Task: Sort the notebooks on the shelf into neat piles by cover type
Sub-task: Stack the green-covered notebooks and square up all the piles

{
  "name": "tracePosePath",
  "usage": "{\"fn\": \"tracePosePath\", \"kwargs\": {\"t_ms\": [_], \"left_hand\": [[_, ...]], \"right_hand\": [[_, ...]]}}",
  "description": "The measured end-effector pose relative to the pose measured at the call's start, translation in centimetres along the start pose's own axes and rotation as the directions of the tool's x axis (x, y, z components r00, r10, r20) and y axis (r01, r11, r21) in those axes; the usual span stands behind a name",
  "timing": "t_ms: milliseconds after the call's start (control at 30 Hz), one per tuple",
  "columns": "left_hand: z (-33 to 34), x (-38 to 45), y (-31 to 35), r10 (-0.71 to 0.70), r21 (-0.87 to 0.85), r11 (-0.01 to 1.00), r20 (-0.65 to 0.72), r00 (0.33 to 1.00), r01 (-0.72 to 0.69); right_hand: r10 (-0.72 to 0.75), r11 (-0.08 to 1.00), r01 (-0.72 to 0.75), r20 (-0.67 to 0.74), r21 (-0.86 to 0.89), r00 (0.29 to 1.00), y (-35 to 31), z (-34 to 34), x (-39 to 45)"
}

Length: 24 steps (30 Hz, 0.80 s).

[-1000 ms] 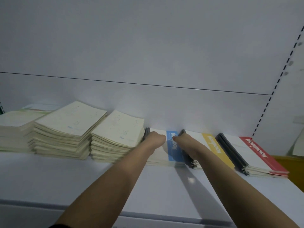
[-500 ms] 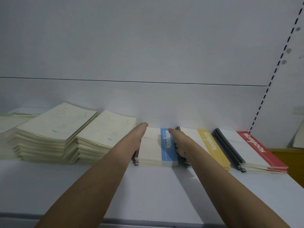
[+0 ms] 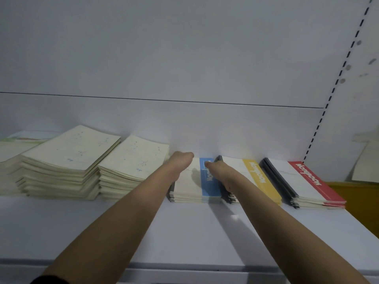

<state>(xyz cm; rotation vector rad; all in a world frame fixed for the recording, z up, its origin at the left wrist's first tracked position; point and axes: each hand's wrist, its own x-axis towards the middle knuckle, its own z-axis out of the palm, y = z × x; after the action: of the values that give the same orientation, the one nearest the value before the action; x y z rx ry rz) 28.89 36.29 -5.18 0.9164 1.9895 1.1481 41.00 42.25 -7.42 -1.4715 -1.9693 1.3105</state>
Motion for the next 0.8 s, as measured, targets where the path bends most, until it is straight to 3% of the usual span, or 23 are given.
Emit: {"fn": "tracePosePath", "kwargs": {"t_ms": [67,133,233,300,400,633,800], "left_hand": [[0.0,-1.4,0.2,0.24,0.309,0.919,0.049,0.969,-0.244],[-0.5,-2.9,-0.1,0.43,0.496,0.73,0.201,0.88,-0.47],[-1.1,-4.8,-1.5,0.374,0.685,0.489,0.394,0.84,-0.539],[-1.1,-5.2,-2.9,0.313,0.766,0.352,0.445,0.839,-0.537],[-1.2,-4.5,-4.2,0.337,0.811,0.158,0.491,0.803,-0.563],[-2.4,-2.6,-4.8,0.413,0.793,-0.006,0.557,0.72,-0.609],[-2.2,-2.8,-4.8,0.451,0.776,-0.054,0.58,0.678,-0.628]], "right_hand": [[-0.251,0.913,0.244,0.021,-0.326,0.968,-0.2,-0.2,-1.6],[-0.41,0.745,0.409,0.123,-0.527,0.904,-0.3,-0.6,-3.3],[-0.363,0.521,0.468,0.312,-0.714,0.878,0.8,-1.4,-4.2],[-0.296,0.407,0.424,0.322,-0.809,0.899,1.7,-1.2,-4.6],[-0.316,0.276,0.377,0.286,-0.884,0.904,2.7,-0.2,-4.4],[-0.415,0.124,0.332,0.255,-0.935,0.873,2.5,0.8,-5.3],[-0.523,0.078,0.287,0.206,-0.955,0.827,3.4,1.4,-5.6]]}}
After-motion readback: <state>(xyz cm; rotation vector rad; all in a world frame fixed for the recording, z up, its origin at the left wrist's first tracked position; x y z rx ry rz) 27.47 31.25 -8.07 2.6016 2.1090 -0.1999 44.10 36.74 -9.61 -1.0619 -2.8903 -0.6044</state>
